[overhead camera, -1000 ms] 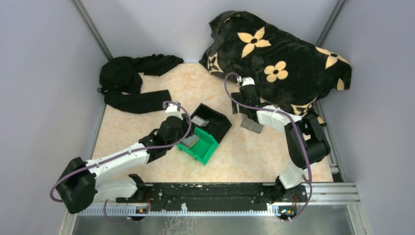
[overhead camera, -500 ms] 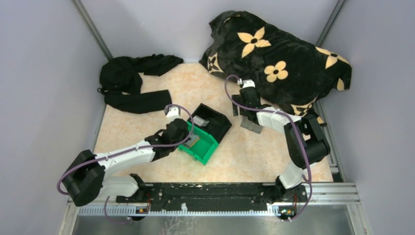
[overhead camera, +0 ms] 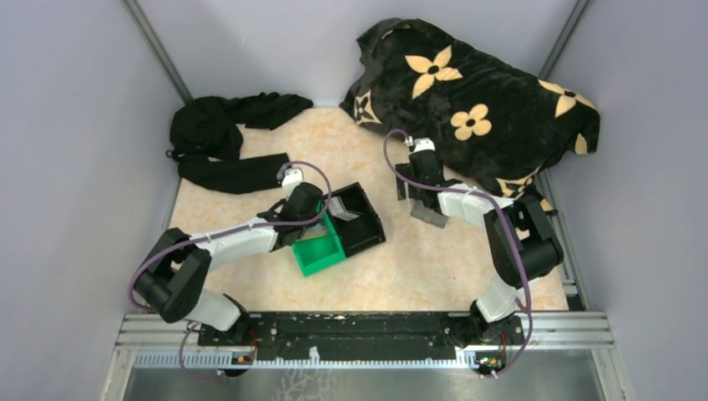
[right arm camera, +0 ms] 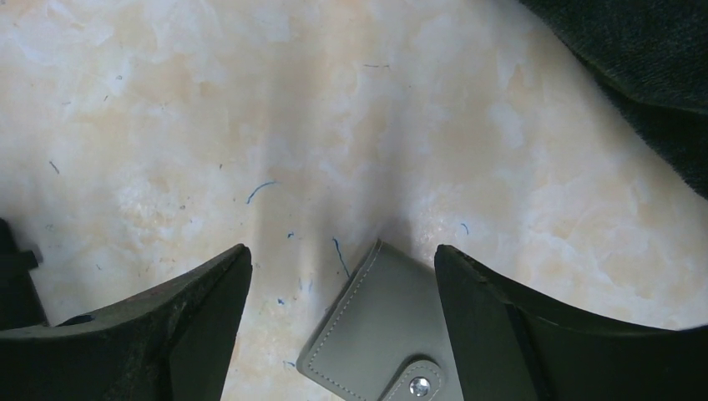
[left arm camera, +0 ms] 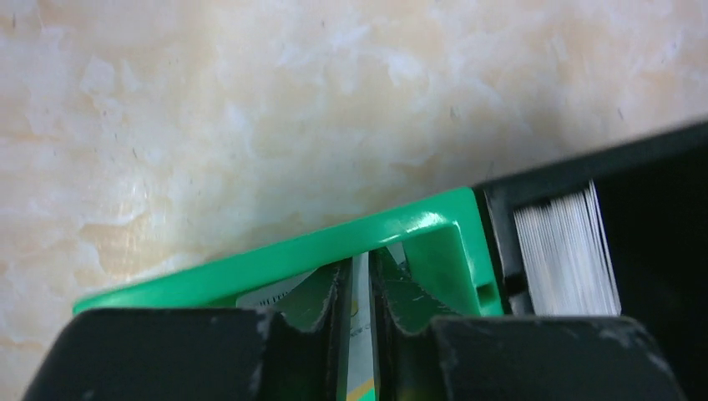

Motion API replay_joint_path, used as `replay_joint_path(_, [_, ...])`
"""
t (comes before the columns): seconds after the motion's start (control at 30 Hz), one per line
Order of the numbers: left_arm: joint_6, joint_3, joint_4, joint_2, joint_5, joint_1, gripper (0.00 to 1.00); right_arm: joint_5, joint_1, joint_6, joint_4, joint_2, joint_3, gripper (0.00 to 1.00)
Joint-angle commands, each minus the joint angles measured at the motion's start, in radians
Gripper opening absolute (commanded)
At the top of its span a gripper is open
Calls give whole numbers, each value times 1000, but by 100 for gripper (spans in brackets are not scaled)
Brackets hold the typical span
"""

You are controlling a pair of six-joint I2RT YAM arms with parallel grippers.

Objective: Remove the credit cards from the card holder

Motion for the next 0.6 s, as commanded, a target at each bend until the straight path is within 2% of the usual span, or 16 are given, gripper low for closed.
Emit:
replay_joint_path(0.0, [47, 76, 50, 48, 1, 46, 18, -19, 9, 16, 39, -52, -13, 81])
replay_joint_path(0.1, [67, 122, 56, 81, 5, 67, 19, -43, 10, 20, 43, -65, -16, 81])
replay_joint_path(0.17, [75, 144, 54, 88, 9, 69, 19, -68, 18, 17, 45, -81, -17, 76])
replay_joint_path(0.33, [66, 127, 58, 78, 29, 69, 24, -92, 103, -2, 55, -150, -12, 75])
replay_joint_path(0.43, [62, 112, 57, 65, 20, 70, 34, -128, 167, 5, 61, -191, 0, 74])
replay_joint_path(0.5, [52, 99, 56, 53, 2, 69, 51, -136, 209, 14, 30, -189, 25, 71])
replay_joint_path(0.57, [51, 86, 62, 41, -7, 70, 58, -135, 251, 17, 5, -183, 42, 69])
